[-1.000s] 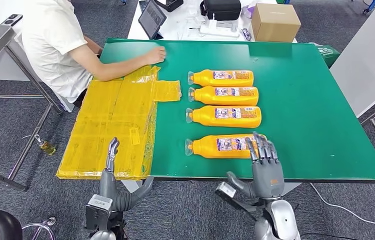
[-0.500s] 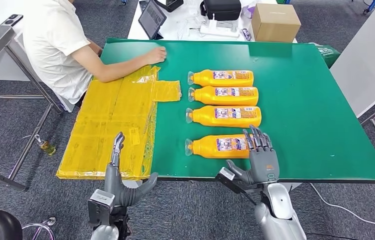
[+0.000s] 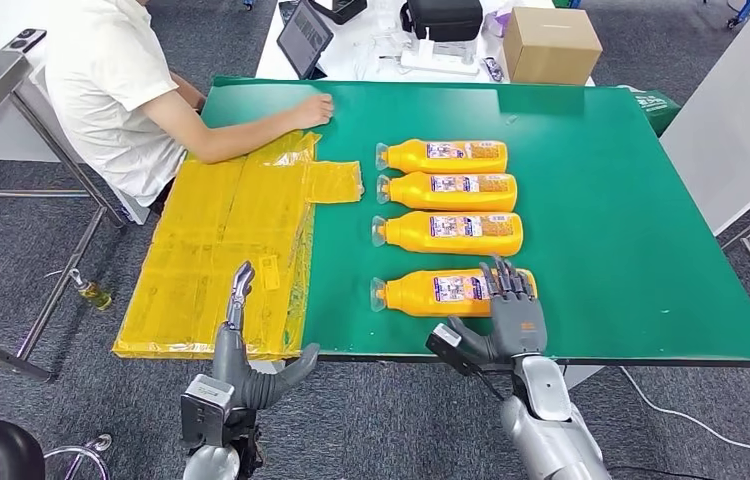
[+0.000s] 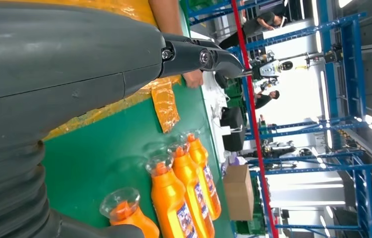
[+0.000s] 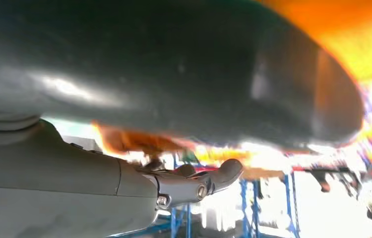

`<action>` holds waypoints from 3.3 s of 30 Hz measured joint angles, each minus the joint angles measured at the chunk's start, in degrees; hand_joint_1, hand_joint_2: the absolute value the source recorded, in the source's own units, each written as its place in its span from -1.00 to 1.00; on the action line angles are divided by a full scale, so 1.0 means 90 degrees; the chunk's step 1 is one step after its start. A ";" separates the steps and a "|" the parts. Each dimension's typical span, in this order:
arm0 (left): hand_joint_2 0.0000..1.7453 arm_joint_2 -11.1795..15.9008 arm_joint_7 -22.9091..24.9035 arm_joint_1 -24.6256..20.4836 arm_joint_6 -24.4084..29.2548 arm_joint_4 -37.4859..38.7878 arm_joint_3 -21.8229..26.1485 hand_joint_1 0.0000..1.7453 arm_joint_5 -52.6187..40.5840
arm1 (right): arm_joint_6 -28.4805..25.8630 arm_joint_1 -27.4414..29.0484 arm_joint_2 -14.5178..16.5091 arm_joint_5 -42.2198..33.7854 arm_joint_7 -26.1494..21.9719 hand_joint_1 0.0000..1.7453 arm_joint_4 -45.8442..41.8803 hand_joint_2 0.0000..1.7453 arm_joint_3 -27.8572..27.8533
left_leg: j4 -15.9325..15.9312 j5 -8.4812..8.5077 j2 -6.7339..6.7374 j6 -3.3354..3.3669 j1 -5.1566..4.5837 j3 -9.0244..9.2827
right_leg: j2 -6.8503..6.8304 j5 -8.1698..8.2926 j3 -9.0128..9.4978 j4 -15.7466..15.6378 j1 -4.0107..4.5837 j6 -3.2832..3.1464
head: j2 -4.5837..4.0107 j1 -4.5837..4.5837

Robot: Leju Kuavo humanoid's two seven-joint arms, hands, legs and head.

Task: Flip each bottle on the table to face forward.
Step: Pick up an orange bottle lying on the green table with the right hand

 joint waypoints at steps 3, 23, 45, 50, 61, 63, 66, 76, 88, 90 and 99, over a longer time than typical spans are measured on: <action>1.00 0.0000 0.0062 0.0005 -0.0018 -0.0002 0.0004 -1.00 -0.0057 | 0.0141 -0.0159 -0.0138 0.0138 0.0515 -1.00 0.0251 -1.00 0.0255 | 0.0001 0.0000 -0.0001 0.0000 0.0000 0.0001 | -0.0001 0.0000 0.0002 0.0000 0.0000 0.0000 | 0.0000 -0.0002; 1.00 0.0000 0.0127 0.0010 -0.0049 -0.0069 0.0007 -1.00 -0.0212 | 0.0128 -0.0769 -0.0504 0.0621 0.1333 -0.39 0.0819 -1.00 0.1020 | 0.0001 0.0001 -0.0002 0.0001 0.0000 0.0004 | -0.0002 0.0001 0.0005 0.0000 0.0000 0.0001 | 0.0000 -0.0001; 1.00 0.0000 0.0094 0.0033 -0.0161 -0.0099 -0.0070 -1.00 0.0118 | 0.0686 -0.1216 -0.0817 0.0438 0.0814 -1.00 0.1553 -1.00 0.1341 | 0.0001 0.0002 -0.0007 0.0003 0.0000 0.0021 | -0.0011 0.0000 0.0023 -0.0001 0.0000 0.0001 | 0.0000 -0.0001; 1.00 0.0004 0.0123 0.0104 -0.0275 -0.0205 -0.0106 -1.00 0.0206 | 0.0784 -0.1243 -0.0905 0.0382 0.0759 -1.00 0.1579 -1.00 0.1427 | 0.0001 0.0002 -0.0008 0.0003 -0.0001 0.0035 | -0.0012 0.0000 0.0038 -0.0002 0.0000 0.0001 | 0.0000 -0.0001; 1.00 0.0031 0.0246 0.0190 -0.0636 -0.0421 -0.0140 -1.00 0.0496 | 0.1214 -0.1303 -0.1137 0.0121 0.0588 -1.00 0.1580 -1.00 0.1560 | 0.0001 0.0001 -0.0010 0.0005 -0.0002 0.0067 | -0.0014 -0.0001 0.0070 -0.0005 0.0000 0.0002 | 0.0000 -0.0001; 1.00 0.0033 0.0252 0.0207 -0.0646 -0.0448 -0.0146 -1.00 0.0516 | 0.1216 -0.1302 -0.1173 0.0080 0.0569 -1.00 0.1579 -1.00 0.1576 | 0.0001 0.0002 -0.0010 0.0005 -0.0002 0.0070 | -0.0015 -0.0001 0.0074 -0.0005 -0.0001 0.0002 | 0.0000 -0.0001; 1.00 0.0035 0.0256 0.0221 -0.0650 -0.0473 -0.0154 -1.00 0.0521 | 0.1209 -0.1298 -0.1196 0.0014 0.0554 -1.00 0.1579 -1.00 0.1582 | 0.0001 0.0002 -0.0010 0.0006 -0.0002 0.0074 | -0.0015 -0.0001 0.0078 -0.0005 -0.0001 0.0002 | 0.0000 -0.0001; 1.00 0.0036 0.0256 0.0222 -0.0651 -0.0480 -0.0175 -1.00 0.0520 | 0.1116 -0.1251 -0.1190 -0.0264 0.0478 -1.00 0.1567 1.00 0.1584 | 0.0001 0.0002 -0.0008 0.0005 -0.0002 0.0079 | -0.0014 -0.0001 0.0081 -0.0005 0.0000 0.0002 | 0.0000 -0.0002; 1.00 0.0039 0.0307 0.0226 -0.0718 -0.0492 -0.0229 -1.00 0.0502 | 0.0993 -0.1188 -0.1187 -0.0289 0.0510 -1.00 0.1518 1.00 0.1607 | 0.0001 0.0002 -0.0008 0.0005 -0.0002 0.0079 | -0.0014 -0.0001 0.0081 -0.0005 0.0000 0.0001 | 0.0000 -0.0002; 1.00 0.0039 0.0309 0.0228 -0.0718 -0.0492 -0.0247 -1.00 0.0502 | 0.0967 -0.1185 -0.1184 -0.0318 0.0515 -1.00 0.1512 1.00 0.1620 | 0.0001 0.0002 -0.0006 0.0005 -0.0002 0.0081 | -0.0013 -0.0001 0.0082 -0.0005 0.0000 0.0001 | 0.0000 -0.0001; 1.00 0.0039 0.0315 0.0230 -0.0731 -0.0492 -0.0277 -1.00 0.0520 | 0.0918 -0.1190 -0.1165 -0.0301 0.0508 -1.00 0.1460 1.00 0.1674 | 0.0001 0.0004 -0.0009 0.0009 -0.0003 0.0092 | -0.0014 0.0000 0.0092 -0.0007 -0.0001 0.0002 | 0.0000 -0.0001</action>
